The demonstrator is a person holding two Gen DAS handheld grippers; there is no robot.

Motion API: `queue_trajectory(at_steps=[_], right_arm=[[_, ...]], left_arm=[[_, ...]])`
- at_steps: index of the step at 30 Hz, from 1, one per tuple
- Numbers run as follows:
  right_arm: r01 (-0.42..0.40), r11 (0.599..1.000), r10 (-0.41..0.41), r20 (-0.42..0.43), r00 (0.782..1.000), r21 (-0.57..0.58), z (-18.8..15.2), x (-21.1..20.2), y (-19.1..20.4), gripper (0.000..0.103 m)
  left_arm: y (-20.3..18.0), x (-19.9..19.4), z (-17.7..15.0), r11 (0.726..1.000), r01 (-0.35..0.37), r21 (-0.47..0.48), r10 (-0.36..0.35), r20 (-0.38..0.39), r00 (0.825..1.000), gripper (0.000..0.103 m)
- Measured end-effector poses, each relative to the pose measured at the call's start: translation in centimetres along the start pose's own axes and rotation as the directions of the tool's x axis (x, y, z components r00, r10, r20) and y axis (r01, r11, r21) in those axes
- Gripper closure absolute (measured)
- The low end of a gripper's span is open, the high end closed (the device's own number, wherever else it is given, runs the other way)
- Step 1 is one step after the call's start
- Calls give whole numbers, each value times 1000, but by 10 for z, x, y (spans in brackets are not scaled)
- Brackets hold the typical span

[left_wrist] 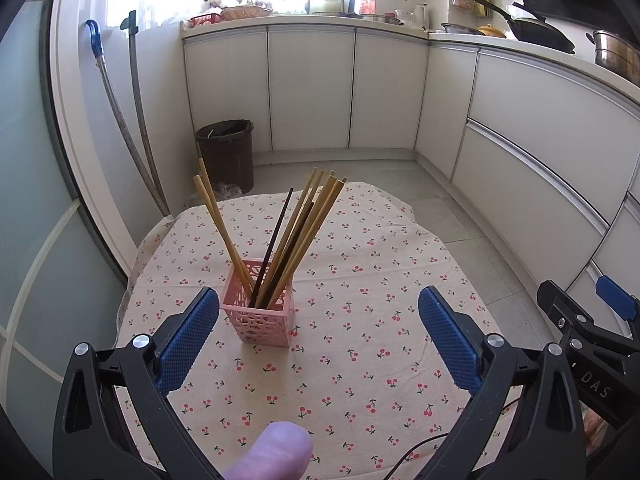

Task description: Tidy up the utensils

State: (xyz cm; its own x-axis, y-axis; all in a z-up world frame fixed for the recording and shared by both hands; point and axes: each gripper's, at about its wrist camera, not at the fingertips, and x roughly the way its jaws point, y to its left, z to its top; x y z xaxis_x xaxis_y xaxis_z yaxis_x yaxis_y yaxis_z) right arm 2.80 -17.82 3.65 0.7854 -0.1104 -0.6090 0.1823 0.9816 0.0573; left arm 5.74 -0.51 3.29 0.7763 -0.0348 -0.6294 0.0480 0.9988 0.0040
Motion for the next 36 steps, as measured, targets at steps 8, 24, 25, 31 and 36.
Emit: queue_trajectory(at_steps=[8, 24, 25, 31, 36], right_arm=[[-1, 1000, 1, -5, 1000, -5, 1, 1, 0, 7], [4, 1000, -4, -12, 1000, -2, 1, 4, -2, 7], [5, 1000, -5, -11, 1000, -2, 1, 4, -2, 7], [7, 1000, -7, -11, 1000, -1, 2, 4, -3, 7], [7, 1000, -7, -11, 1000, -2, 1, 4, -4, 7]], left_arm=[[2, 1, 0, 1000, -7, -5, 7, -2, 1000, 7], [0, -2, 0, 1000, -8, 21, 8, 18, 1000, 19], [-1, -2, 0, 1000, -8, 26, 8, 17, 1000, 11], [-9, -2, -3, 998, -31, 50, 31, 17, 999, 7], [-10, -1, -3, 998, -27, 50, 26, 15, 1000, 7]])
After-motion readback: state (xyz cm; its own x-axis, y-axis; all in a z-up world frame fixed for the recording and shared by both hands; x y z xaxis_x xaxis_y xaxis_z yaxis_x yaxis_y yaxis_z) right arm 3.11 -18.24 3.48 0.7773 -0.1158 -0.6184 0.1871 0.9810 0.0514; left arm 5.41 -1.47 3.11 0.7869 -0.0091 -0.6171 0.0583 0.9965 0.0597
